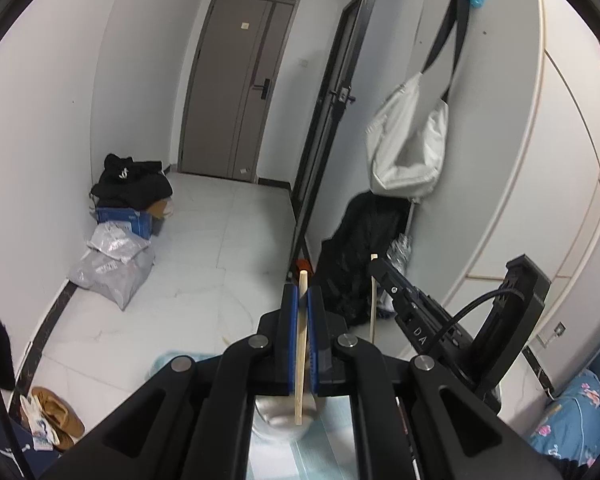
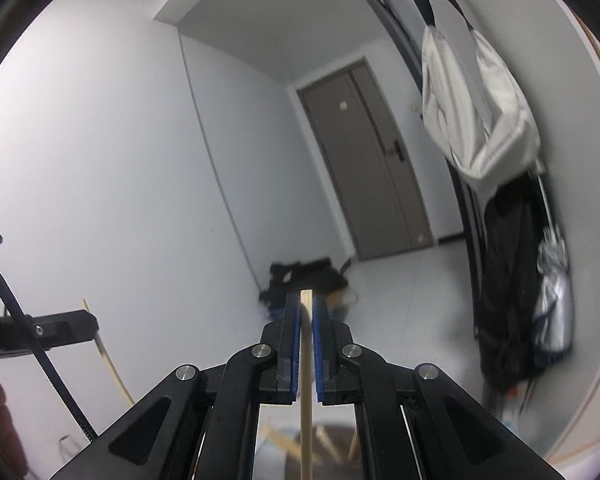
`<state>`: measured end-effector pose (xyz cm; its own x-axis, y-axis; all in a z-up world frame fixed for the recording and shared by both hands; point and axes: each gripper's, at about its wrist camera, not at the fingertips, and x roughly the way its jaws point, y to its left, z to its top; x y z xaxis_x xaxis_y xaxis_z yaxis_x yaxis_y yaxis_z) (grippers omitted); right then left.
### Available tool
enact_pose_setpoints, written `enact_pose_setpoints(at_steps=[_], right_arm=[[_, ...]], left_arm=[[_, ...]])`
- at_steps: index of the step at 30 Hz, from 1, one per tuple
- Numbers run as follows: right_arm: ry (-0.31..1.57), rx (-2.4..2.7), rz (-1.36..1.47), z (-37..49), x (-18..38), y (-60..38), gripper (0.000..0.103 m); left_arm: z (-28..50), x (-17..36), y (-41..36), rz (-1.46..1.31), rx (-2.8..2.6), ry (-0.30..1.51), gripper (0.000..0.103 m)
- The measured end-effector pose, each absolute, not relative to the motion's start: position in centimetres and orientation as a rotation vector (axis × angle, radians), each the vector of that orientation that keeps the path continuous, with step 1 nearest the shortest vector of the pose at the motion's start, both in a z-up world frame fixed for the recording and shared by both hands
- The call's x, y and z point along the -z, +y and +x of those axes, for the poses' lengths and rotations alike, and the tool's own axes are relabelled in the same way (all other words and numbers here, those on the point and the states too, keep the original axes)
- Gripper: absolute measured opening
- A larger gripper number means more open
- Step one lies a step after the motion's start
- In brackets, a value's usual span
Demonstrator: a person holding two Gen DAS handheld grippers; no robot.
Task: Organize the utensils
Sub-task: 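Lift both chopsticks upright and lower them into the white holder, then open both grippers over the holder, releasing the chopsticks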
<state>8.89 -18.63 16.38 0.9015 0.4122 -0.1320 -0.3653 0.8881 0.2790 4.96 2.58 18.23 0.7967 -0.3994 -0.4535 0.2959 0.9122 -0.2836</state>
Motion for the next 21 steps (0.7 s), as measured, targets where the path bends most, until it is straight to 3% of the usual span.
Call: enact_pose_setpoints(at_steps=[10, 21], right_arm=[[0.102, -0.294, 0.273, 16.7, -15.3, -17.0, 0.005], [0.048, -0.235, 0.223, 18.0, -11.5, -15.6, 0.005]], left_arm=[[9.6, -15.3, 2.0, -0.182, 0.351, 0.521, 0.001], [12.0, -12.4, 2.1, -0.171, 0.366, 0.559, 0.001]])
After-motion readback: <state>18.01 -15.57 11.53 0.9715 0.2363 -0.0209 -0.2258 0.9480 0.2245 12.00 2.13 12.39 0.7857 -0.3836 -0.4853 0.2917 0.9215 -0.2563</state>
